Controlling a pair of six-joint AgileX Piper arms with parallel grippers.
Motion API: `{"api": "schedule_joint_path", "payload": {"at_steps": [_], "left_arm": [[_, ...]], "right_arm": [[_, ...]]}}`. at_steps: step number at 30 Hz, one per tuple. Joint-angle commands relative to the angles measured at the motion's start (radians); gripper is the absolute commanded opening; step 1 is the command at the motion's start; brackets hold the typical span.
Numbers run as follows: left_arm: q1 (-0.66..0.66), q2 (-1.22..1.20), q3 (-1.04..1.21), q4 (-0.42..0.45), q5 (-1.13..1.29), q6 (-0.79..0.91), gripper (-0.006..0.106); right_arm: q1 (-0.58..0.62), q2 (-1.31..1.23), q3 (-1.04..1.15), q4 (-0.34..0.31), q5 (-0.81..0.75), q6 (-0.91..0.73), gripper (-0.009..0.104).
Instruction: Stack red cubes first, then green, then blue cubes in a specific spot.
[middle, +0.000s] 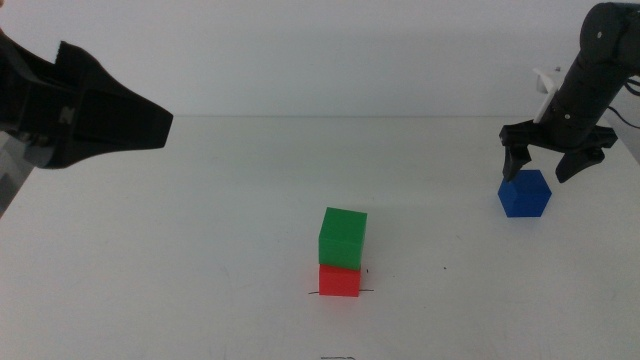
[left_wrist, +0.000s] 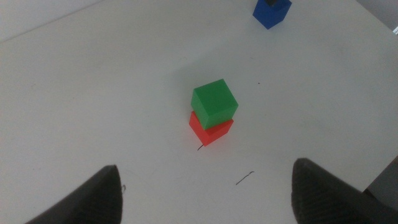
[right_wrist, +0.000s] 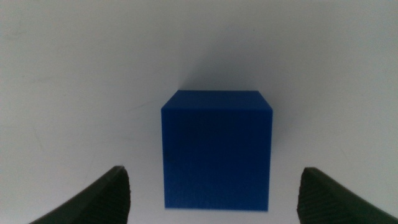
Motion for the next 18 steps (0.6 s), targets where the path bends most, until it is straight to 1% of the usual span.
{"api": "schedule_joint_path", "payload": {"at_steps": [1, 5, 14, 17, 18], "left_arm": [[0.001, -0.012, -0.023, -0.046, -0.052, -0.005, 0.093], [0.001, -0.012, -0.023, -0.046, -0.052, -0.005, 0.093], [0.001, -0.012, -0.023, -0.046, -0.052, -0.005, 0.093], [0.001, -0.012, -0.023, -0.046, -0.052, -0.005, 0.093], [0.001, -0.012, -0.023, -0.046, -0.052, -0.005, 0.093]], "right_arm": [[-0.004, -0.051, -0.033, -0.006, -0.024, -0.001, 0.093], [-0.004, -0.025, -0.033, 0.015, -0.027, -0.002, 0.093], [-0.004, 0.013, -0.033, 0.016, -0.02, -0.002, 0.091], [-0.004, 0.021, -0.033, 0.017, -0.02, -0.002, 0.087], [-0.004, 0.024, -0.033, 0.017, -0.022, -0.001, 0.077]]}}
